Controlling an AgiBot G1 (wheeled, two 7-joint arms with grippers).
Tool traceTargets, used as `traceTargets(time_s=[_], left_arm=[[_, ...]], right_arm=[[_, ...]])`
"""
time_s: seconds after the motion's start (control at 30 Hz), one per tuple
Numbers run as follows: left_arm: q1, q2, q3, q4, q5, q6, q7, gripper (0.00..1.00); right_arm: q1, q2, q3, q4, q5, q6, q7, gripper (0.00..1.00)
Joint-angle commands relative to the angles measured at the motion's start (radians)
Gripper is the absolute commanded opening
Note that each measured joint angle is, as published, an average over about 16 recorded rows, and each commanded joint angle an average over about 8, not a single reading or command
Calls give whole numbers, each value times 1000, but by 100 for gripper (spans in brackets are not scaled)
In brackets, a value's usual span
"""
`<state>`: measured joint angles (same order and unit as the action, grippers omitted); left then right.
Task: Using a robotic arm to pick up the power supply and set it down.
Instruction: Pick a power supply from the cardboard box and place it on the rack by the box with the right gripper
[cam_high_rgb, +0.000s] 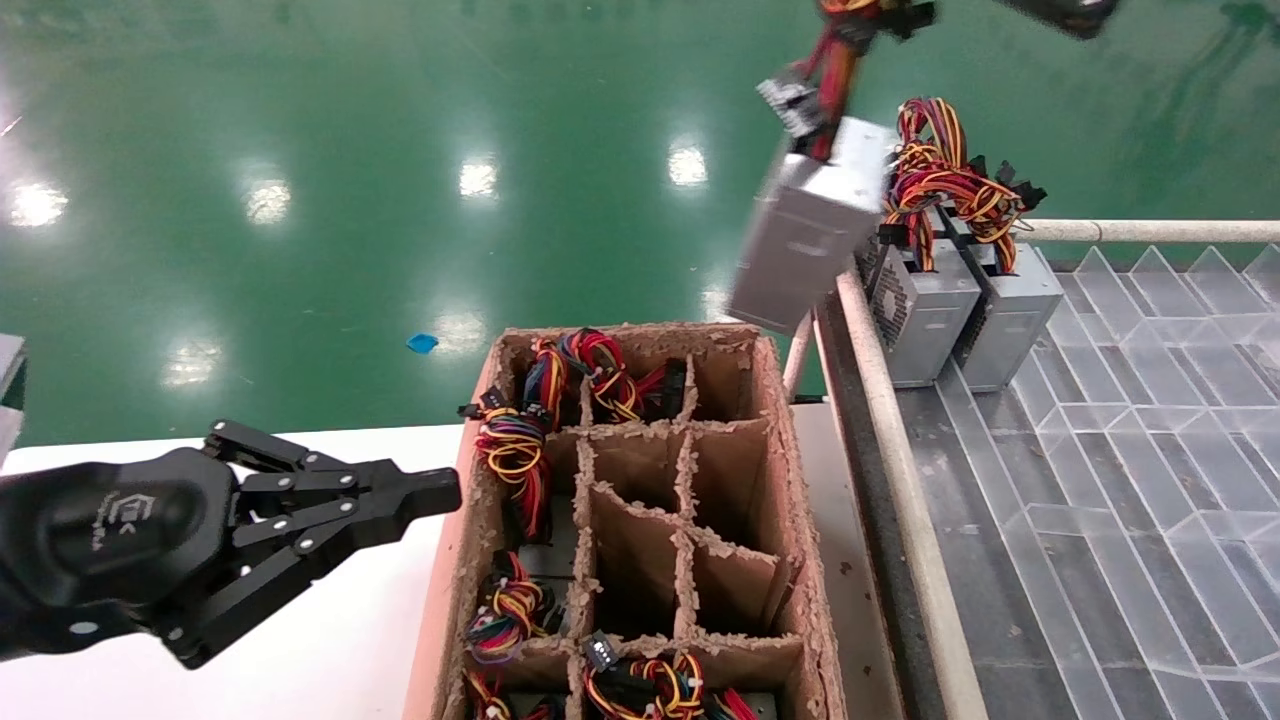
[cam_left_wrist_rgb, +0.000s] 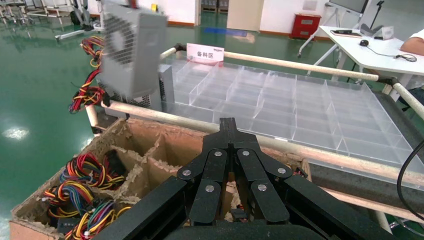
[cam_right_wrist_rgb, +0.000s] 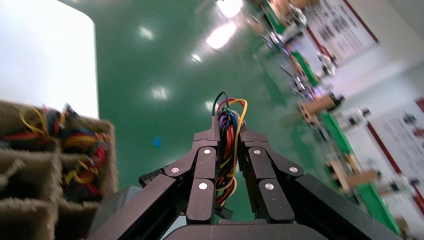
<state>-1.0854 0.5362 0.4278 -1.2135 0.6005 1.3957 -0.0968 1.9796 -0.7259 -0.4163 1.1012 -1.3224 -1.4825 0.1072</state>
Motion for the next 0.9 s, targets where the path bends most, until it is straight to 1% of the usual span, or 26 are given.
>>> traceTargets(time_s=[0.03,0.13,0.3,0.5,0.6,0.73,0.9], left_arm=[[0,0,0,0,0,0,0,0],[0,0,0,0,0,0,0,0],[0,0,0,0,0,0,0,0],[0,0,0,0,0,0,0,0],[0,0,0,0,0,0,0,0],[0,0,0,0,0,0,0,0],[0,0,0,0,0,0,0,0]], right_arm=[[4,22,5,-10,-9,2,-5,0],[-16,73,13,-7,-11,-3,11,0],[-75,155,26,1,-3,-6,35,0],[-158,207,38,-37,11,16,15,0],[-196,208,44,-93,21,36,-20,0],[-232,185,51,-201,36,60,-90,0],[-236,134,47,-351,30,78,-190,0]])
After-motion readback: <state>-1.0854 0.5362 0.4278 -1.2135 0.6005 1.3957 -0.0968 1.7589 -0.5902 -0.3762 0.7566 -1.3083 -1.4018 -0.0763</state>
